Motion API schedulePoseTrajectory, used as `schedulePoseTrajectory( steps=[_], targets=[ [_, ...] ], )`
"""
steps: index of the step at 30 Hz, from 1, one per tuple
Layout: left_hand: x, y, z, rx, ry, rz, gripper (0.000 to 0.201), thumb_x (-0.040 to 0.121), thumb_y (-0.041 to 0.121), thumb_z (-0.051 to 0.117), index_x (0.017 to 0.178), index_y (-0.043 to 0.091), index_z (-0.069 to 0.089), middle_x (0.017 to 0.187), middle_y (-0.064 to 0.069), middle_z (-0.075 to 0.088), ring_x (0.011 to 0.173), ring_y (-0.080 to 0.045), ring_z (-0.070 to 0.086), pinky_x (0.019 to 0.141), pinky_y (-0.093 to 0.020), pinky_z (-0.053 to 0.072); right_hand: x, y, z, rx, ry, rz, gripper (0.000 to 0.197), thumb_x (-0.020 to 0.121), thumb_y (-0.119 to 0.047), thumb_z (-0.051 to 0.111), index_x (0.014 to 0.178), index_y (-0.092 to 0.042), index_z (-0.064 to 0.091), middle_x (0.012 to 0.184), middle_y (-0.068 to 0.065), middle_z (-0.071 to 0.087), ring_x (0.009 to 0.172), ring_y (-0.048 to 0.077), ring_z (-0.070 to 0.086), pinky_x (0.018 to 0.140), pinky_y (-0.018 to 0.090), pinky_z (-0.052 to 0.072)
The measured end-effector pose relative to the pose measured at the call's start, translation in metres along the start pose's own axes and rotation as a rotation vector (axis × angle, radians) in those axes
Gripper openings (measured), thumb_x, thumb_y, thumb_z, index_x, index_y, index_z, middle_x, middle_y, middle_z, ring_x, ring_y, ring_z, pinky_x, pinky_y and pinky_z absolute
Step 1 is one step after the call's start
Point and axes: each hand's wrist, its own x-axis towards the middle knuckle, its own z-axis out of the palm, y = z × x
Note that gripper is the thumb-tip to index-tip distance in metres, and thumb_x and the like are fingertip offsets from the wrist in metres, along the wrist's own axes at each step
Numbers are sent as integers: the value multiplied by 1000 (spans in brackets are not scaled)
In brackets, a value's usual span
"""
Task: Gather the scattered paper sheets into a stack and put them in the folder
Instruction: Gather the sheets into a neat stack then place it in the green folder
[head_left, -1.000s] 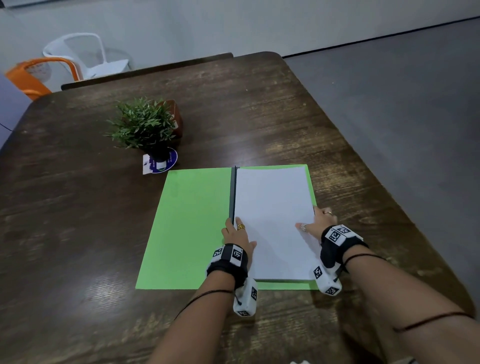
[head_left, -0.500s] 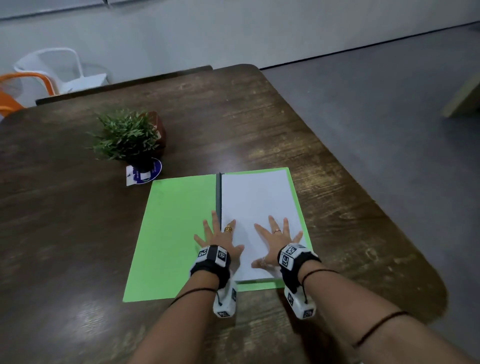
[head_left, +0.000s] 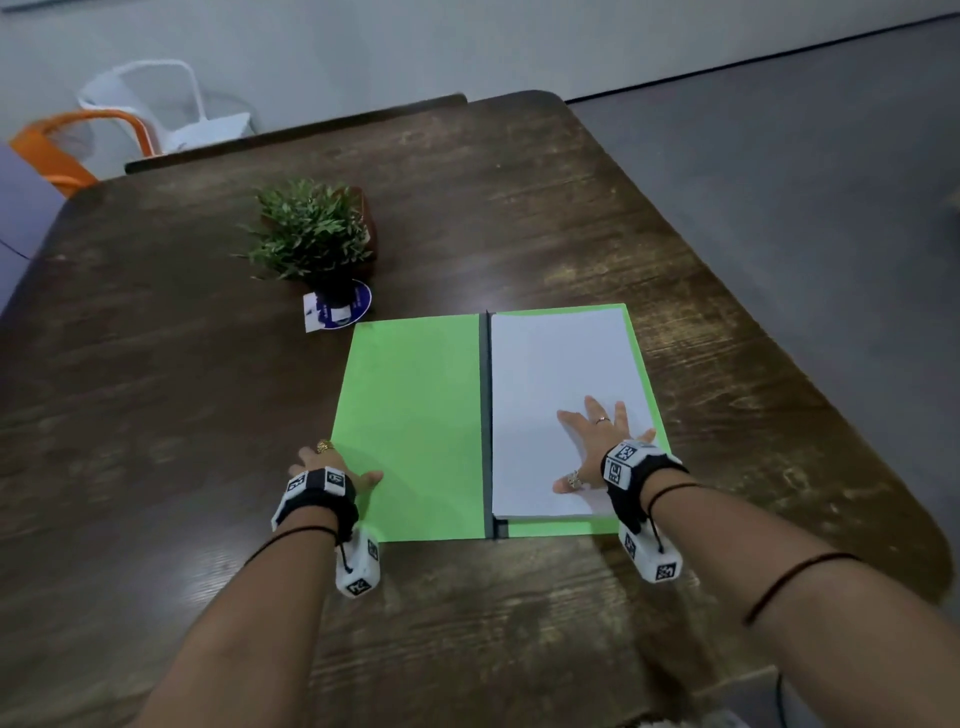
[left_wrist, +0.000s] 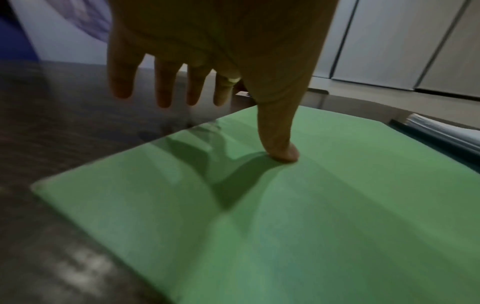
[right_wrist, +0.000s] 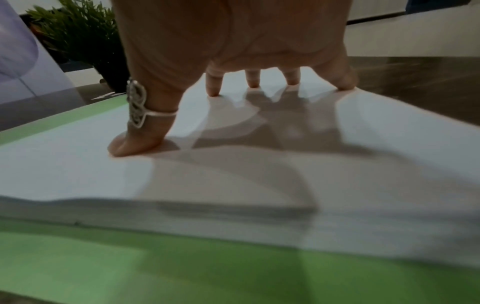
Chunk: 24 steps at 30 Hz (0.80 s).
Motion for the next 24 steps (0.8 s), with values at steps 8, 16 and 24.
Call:
schedulePoseTrajectory(
  steps=[8, 16, 24],
  targets=[
    [18, -11, -6, -163, -73, -78, 136, 43, 60, 86, 145, 5, 14, 143, -19, 38, 125, -41, 44, 98, -52, 43, 7, -7, 1, 8, -21, 54, 113, 61, -56, 79, 145, -46, 4, 155, -9, -20, 141, 38, -21, 100, 77, 11],
    [19, -17, -13, -91, -87, -75, 123, 39, 70, 80, 139, 13, 37, 143, -14, 38, 128, -38, 41, 99, -53, 42, 8, -7, 3, 35, -13, 63, 112, 61, -55, 79, 144, -48, 4, 155, -11, -21, 141, 35, -23, 100, 77, 11],
    [1, -10, -40, -276, 9, 79, 80, 69, 34, 82, 128, 2, 40, 128, -16, 55, 113, -33, 55, 85, -37, 45, 12, -4, 6, -8, -2, 31, 117, 58, -61, 77, 145, -45, 0, 155, -7, -22, 140, 37, -22, 104, 73, 13]
  ],
)
